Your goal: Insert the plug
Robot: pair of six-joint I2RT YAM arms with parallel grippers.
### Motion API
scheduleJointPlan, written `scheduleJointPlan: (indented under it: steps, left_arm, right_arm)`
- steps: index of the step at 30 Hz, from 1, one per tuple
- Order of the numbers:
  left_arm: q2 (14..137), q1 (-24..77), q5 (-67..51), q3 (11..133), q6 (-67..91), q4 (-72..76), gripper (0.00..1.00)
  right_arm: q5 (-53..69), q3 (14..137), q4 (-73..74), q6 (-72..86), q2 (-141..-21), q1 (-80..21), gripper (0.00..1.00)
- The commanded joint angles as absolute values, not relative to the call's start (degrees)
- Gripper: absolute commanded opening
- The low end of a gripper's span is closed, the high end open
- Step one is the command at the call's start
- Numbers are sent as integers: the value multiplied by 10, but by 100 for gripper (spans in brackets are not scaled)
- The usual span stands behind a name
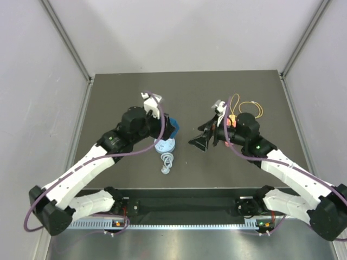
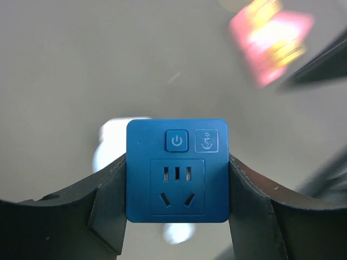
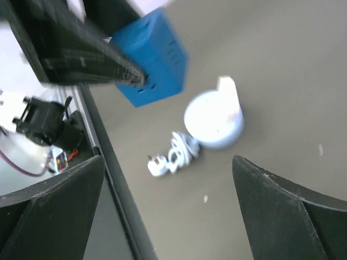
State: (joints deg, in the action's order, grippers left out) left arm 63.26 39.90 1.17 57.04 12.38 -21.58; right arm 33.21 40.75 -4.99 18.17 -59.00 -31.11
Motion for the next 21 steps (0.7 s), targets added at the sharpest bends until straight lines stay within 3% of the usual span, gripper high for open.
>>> scheduleJointPlan:
  steps: [1,5,9,21]
  left_arm:
    - [578,399,-79,602,246,-119,0]
    - [556,399,-121,611,325,-62,0]
    - [545,399,-155,613,408,-17,0]
    - [536,399,-233,561,588,161,0]
  right_arm:
    - [230,406,-149,69,-558,-371,100]
    - [239,346,-339,53,-524,-388,100]
    - [233,312,-431,-18,-486,-407,100]
    - [293,341,-479,-105,-483,-439,100]
